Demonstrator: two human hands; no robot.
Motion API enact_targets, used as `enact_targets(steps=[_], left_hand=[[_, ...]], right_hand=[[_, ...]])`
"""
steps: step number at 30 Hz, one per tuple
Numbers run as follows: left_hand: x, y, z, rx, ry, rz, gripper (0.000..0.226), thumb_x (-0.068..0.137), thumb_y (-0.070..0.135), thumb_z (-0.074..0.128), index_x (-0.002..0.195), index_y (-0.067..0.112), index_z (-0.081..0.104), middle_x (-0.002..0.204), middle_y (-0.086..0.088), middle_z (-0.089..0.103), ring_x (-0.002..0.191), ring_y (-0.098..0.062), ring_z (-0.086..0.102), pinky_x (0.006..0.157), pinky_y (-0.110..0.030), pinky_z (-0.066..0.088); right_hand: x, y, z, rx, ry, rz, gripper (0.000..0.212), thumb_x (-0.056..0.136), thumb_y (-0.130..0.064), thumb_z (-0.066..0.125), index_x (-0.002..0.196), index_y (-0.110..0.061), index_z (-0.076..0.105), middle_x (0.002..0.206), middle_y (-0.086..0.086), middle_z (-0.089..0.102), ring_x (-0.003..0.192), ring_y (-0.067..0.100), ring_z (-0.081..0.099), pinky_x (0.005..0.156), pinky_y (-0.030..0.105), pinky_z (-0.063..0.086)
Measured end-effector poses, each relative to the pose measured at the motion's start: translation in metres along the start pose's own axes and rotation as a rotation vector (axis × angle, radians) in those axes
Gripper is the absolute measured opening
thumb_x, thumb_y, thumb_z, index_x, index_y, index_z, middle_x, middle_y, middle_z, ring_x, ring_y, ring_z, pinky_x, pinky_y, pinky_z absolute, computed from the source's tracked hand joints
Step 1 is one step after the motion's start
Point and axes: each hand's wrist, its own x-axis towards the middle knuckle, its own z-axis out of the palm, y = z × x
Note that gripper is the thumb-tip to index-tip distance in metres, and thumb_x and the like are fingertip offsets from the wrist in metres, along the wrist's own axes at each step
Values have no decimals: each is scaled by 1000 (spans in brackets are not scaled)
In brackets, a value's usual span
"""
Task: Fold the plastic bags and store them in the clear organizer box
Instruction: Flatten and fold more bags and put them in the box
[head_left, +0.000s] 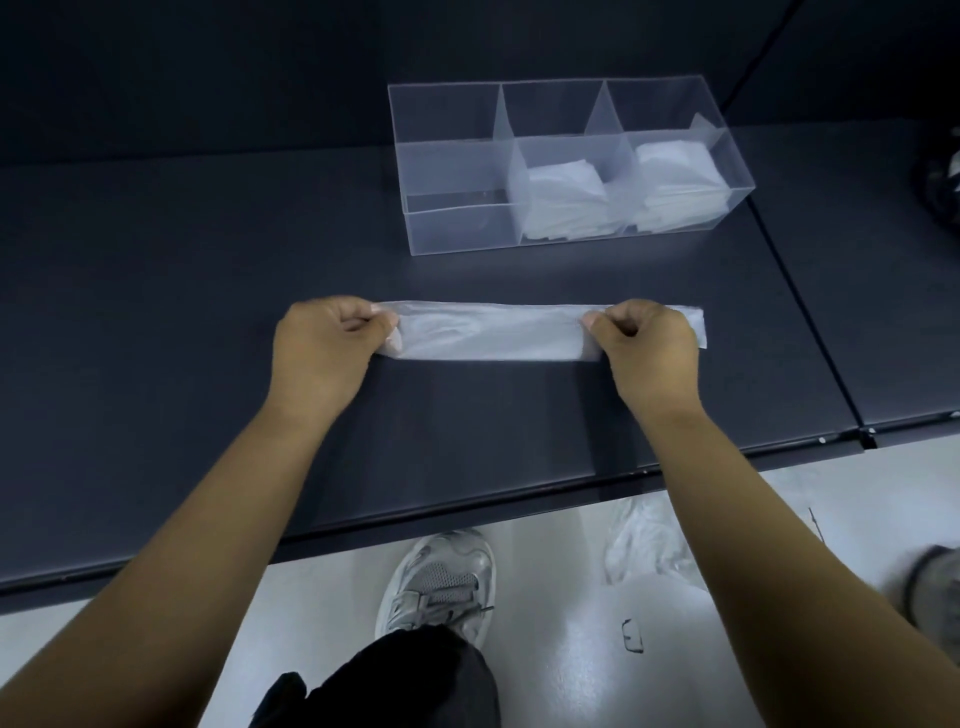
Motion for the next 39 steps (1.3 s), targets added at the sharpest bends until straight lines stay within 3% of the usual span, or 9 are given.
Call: enact_targets(steps=[8,11,14,17,19,22,26,33,39], left_hand=[[-16,10,14,532,295,401,25,86,11,61,111,10,65,96,-10,64,91,-34,55,79,-41,39],[-32,15,39,561,-31,658,34,93,9,53,126,4,58,128,-15,57,120,-36,50,103,-41,32],[-36,6,52,759,-297,552,56,102,39,25,152,14,18,161,-1,10,148,-20,2,119,-41,-1],[-34,-6,56,916,-313,529,66,94,54,5,153,25,-1,160,6,-8,147,-17,-13,117,-48,-9],[-33,-6,57,928,-331,529,69,90,59,0,152,27,-6,160,7,-13,146,-17,-17,116,-50,-11],[-33,-7,58,950,-336,528,68,89,59,-2,149,29,-13,159,8,-16,145,-16,-20,113,-52,-15],[-33,-7,58,981,-315,533,72,87,62,-5,152,28,-7,160,7,-13,146,-18,-16,113,-54,-14],[-34,-5,58,1014,-301,544,73,88,61,-6,152,27,-5,161,6,-9,147,-21,-13,114,-55,-10],[-35,-2,57,1006,-310,544,72,91,61,-2,153,24,1,161,3,-4,148,-22,-8,115,-57,-7]], right_hand=[[7,-5,7,-126,56,-8,25,90,-37,63,80,-14,66,76,3,70,72,20,63,64,31,50],[7,-6,6,-146,40,-4,25,90,-35,63,81,-12,66,76,4,69,74,21,63,64,32,51],[3,-10,5,-187,83,-5,15,88,-24,64,97,-12,65,95,4,67,91,23,61,75,32,49],[-17,-24,12,-232,184,-329,29,83,-10,62,112,-10,63,113,12,59,107,31,53,93,35,40],[-34,-32,27,-201,-39,-562,38,89,-14,56,127,-9,57,133,14,53,124,31,46,108,38,33],[-45,-20,41,-396,-371,-583,56,102,-38,32,152,-15,20,161,3,13,148,16,4,120,35,0],[-24,17,19,-619,-340,-516,69,98,-54,21,153,-20,-3,161,-3,-10,147,11,-13,118,32,-14],[22,65,-51,-420,-128,-298,49,102,-28,40,148,-16,32,157,0,25,145,18,18,117,32,6],[45,58,-57,-306,44,-191,18,89,-24,65,106,-17,66,111,0,52,110,22,45,93,28,27]])
